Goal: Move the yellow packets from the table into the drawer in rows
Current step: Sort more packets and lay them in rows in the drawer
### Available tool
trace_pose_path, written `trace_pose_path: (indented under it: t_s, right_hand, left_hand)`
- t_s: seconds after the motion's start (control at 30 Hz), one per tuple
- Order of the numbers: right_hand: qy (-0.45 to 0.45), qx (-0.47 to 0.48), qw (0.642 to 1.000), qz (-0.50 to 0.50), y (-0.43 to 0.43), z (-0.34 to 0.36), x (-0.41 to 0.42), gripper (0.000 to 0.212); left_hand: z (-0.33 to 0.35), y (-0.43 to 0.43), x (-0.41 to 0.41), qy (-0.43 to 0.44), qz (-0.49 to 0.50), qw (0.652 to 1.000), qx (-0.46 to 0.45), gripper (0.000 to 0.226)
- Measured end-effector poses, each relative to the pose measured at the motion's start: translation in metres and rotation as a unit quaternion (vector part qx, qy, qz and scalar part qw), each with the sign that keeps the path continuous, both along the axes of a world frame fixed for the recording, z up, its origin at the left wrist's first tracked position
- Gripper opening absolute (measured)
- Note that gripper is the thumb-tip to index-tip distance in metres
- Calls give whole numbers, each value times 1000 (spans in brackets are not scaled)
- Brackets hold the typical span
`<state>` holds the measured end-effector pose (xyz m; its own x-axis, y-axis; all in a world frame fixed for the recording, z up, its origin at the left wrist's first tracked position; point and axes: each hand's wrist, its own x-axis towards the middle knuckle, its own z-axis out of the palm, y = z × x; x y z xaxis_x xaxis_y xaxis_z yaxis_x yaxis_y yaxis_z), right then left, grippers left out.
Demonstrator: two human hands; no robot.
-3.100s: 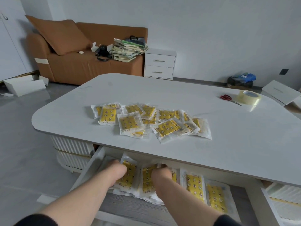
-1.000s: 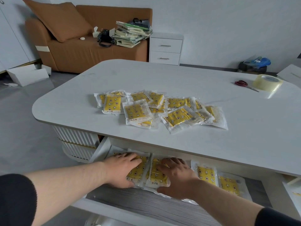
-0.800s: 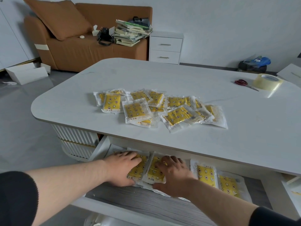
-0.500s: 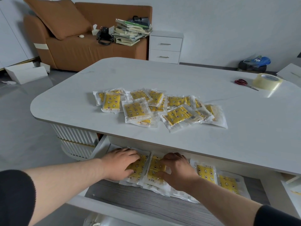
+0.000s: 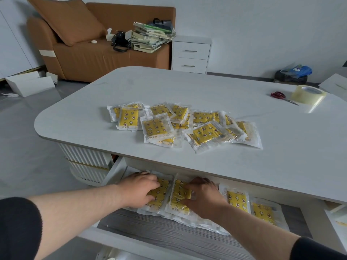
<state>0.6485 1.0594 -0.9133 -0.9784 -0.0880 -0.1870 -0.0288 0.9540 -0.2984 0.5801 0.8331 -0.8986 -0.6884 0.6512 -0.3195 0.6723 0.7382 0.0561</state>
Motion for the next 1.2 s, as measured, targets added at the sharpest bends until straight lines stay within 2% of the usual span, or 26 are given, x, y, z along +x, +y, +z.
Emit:
trace_pose_path:
  t_s: [0.2, 0.4, 0.53, 0.7, 0.77, 0.9, 1.0, 1.1, 1.2]
  right_hand:
    - [21, 9, 999, 26, -7, 15, 9, 49]
    - [-51, -73, 995, 54, -7, 63, 26, 38]
    - [-24, -142, 989, 41, 13, 121, 36, 26]
    - [52, -217, 974, -45, 52, 168, 29, 14]
    - [73, -234, 967, -66, 64, 171, 22, 9]
    - [91, -233, 964, -92, 77, 161, 2, 10]
    - [89, -185, 974, -90, 77, 148, -15, 17]
    - [93, -134, 984, -67, 71, 140, -28, 30]
    - [69, -79, 994, -12, 64, 134, -38, 46]
  left_hand:
    - [23, 2, 10, 9, -1, 1000, -8, 52]
    - [74, 11, 26, -42, 21, 999, -19, 25]
    - [115, 28, 38, -112, 75, 987, 90, 22]
    - [154, 37, 23, -97, 155, 945, 271, 20]
    - [156, 37, 10, -72, 193, 930, 305, 14]
    - [141, 31, -25, 3, 288, 908, 304, 14]
    - [130, 32, -42, 83, 325, 907, 253, 24]
    - [122, 39, -47, 113, 294, 928, 199, 43]
    - [117, 43, -44, 98, 250, 948, 169, 40]
